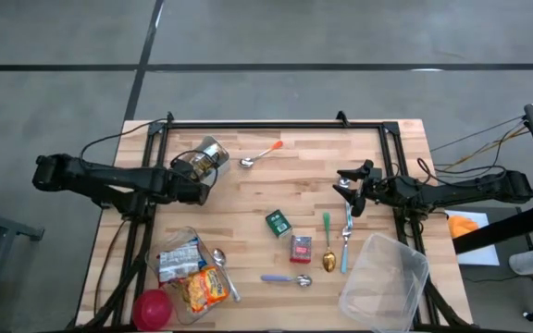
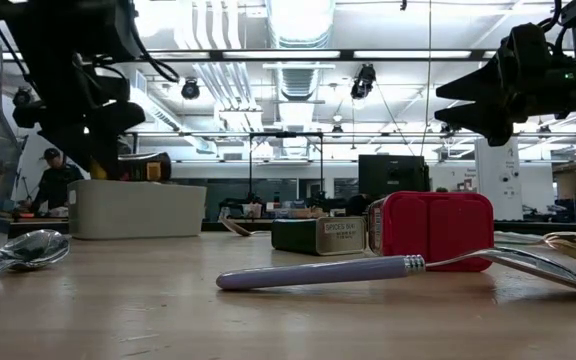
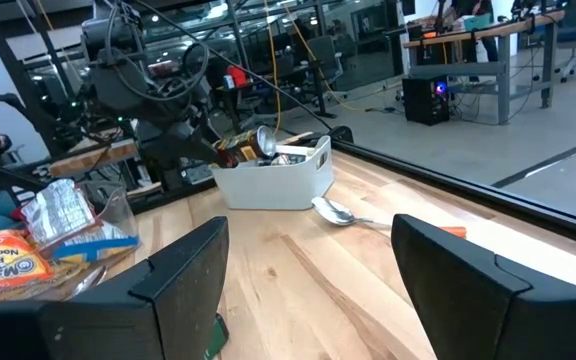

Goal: Pick & Place Food Item
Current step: Put the yellow seasoning can into the gray bin

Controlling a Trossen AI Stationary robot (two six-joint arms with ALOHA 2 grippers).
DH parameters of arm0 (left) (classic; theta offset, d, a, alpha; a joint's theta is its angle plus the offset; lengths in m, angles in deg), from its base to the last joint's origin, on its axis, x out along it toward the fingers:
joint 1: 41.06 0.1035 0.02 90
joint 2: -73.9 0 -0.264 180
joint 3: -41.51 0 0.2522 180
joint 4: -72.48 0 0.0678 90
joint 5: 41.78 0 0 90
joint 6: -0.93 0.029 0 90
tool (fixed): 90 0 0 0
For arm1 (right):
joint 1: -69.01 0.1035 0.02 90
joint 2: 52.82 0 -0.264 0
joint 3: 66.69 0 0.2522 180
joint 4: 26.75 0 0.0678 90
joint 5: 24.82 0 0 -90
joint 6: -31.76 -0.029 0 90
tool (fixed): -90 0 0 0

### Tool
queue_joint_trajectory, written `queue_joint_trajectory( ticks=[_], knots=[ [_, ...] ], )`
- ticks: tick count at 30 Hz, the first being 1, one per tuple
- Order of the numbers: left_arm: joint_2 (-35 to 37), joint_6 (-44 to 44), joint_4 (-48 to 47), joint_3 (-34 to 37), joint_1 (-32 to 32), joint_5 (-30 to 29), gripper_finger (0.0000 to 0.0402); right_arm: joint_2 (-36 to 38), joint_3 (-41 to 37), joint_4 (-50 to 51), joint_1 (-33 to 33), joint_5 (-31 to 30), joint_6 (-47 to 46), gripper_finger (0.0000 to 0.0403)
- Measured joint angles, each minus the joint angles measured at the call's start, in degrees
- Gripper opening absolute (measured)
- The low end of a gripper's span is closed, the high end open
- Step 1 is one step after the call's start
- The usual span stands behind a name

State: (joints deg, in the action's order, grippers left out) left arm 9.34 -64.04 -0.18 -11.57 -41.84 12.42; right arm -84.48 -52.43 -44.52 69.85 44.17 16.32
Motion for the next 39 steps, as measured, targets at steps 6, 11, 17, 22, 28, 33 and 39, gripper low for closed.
queue_joint_trajectory(
  ticks=[6,11,17,22,28,33,39],
  knots=[
    [0.02,1.79,1.05,0.75,0.56,3.43,0.0214,0.00,0.00,0.00,0.00,0.00,0.00,0.0276],
    [0.11,0.89,0.66,0.84,0.56,4.75,0.0214,0.02,0.02,0.00,-0.02,0.00,0.00,0.0276],
    [1.36,-1.09,0.06,-0.31,0.56,4.15,0.0214,0.00,0.01,0.00,0.00,0.00,0.00,0.0276],
    [4.80,-4.48,-0.13,-0.91,0.56,1.28,0.0214,0.00,0.00,0.00,-0.01,0.00,-0.02,0.0276],
    [9.98,-13.24,-2.79,-0.89,0.56,0.67,0.0214,0.00,0.00,0.00,0.00,0.00,-0.02,0.0276],
    [12.79,-38.56,-8.87,-0.89,0.56,1.49,0.0214,0.00,0.01,0.00,0.00,0.00,0.00,0.0276],
    [12.55,-56.21,-11.98,-1.13,0.52,8.16,0.0214,0.00,0.02,0.00,0.00,0.00,0.00,0.0276]
  ],
)
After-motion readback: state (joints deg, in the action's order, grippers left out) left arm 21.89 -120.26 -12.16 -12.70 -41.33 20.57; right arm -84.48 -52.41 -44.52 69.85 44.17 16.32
